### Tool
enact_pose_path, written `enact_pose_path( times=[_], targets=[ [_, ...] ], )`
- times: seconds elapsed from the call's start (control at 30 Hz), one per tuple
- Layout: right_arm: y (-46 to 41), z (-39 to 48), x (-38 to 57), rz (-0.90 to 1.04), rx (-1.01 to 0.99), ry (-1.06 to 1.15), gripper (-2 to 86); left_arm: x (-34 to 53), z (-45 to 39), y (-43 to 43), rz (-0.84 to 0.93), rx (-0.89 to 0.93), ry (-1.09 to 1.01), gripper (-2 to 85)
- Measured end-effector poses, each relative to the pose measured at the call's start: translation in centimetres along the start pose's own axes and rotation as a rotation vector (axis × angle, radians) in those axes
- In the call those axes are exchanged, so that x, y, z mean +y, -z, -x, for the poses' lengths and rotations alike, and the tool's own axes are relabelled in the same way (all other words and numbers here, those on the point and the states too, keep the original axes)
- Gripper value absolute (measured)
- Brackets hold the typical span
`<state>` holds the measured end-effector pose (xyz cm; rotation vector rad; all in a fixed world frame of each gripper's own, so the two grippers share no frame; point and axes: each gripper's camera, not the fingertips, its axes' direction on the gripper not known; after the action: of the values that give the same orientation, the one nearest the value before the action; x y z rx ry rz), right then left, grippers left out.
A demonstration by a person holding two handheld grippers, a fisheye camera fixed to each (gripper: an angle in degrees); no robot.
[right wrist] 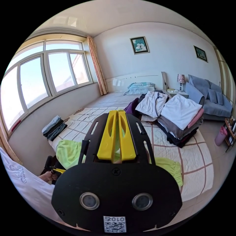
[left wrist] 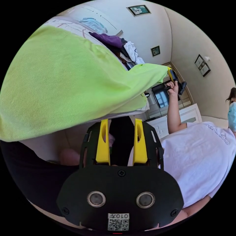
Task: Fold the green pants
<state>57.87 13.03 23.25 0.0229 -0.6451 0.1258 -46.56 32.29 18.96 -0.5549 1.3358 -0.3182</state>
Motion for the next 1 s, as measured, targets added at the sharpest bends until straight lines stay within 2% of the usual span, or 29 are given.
enact_pose_path(
  times=[0.1,0.23,0.47,0.57,0.77,0.83,1.0],
  targets=[
    [2.0,0.8,-0.2,-0.031,-0.004,-0.002,3.5,0.0,0.7,1.7,-0.147,0.115,-0.003,17.4],
    [5.0,1.5,-0.3,-0.078,-0.037,0.008,3.6,1.1,3.0,3.9,-0.335,0.226,0.106,17.4],
    [8.2,2.8,0.8,-0.121,-0.045,0.004,3.6,3.7,6.8,8.1,-0.606,0.217,0.315,13.9],
    [8.4,2.9,1.9,-0.092,0.005,0.001,3.5,4.9,6.2,9.9,-0.691,0.089,0.349,8.9],
    [7.4,2.0,3.5,-0.010,0.064,-0.046,3.5,2.1,-1.6,13.2,-0.646,-0.232,0.116,5.0],
    [6.4,1.6,2.8,0.008,0.071,-0.047,3.5,-1.2,-5.8,14.8,-0.586,-0.379,-0.038,4.3],
    [0.0,0.4,-2.8,0.097,0.112,-0.030,3.5,-13.1,-9.7,16.9,-0.433,-0.601,-0.221,4.7]
  ],
)
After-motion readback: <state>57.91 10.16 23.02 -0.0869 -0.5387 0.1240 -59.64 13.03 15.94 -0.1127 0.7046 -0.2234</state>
